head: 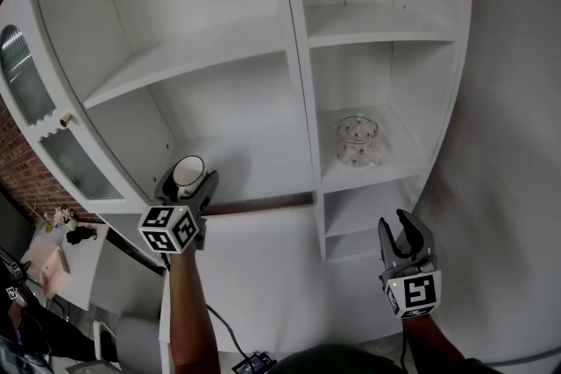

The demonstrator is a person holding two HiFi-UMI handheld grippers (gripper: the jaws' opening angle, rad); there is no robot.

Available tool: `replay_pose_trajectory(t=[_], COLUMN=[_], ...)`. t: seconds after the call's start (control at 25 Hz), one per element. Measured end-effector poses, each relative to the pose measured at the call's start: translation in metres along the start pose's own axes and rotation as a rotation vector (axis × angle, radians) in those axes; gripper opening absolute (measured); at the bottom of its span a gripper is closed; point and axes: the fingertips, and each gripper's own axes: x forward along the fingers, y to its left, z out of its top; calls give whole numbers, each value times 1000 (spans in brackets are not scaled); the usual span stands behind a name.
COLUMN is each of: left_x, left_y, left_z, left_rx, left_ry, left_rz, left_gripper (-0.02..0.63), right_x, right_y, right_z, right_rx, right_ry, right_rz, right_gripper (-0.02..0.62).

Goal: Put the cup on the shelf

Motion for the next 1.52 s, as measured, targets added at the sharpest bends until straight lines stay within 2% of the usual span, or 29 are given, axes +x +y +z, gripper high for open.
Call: replay_pose_trajectory(t=[0.12,0.72,0.84,1.52], left_x=[7,12,8,-44], left_y=[4,19,21,5], left_z=[0,3,7,30], left_rx=[-4,132,130,213], left_ry=[-28,-93,-123,-193], left_rz=[13,135,135,137], left_gripper=[402,409,446,454], right_x=[0,-4,-7,-14], right_y=[4,23,25,48], right_z=[-1,-1,-2,9], right_rx=[-3,-6,-11,-12], right_ry=[5,30,32,24], right_rz=[9,36,38,58], right_gripper=[129,129,127,124])
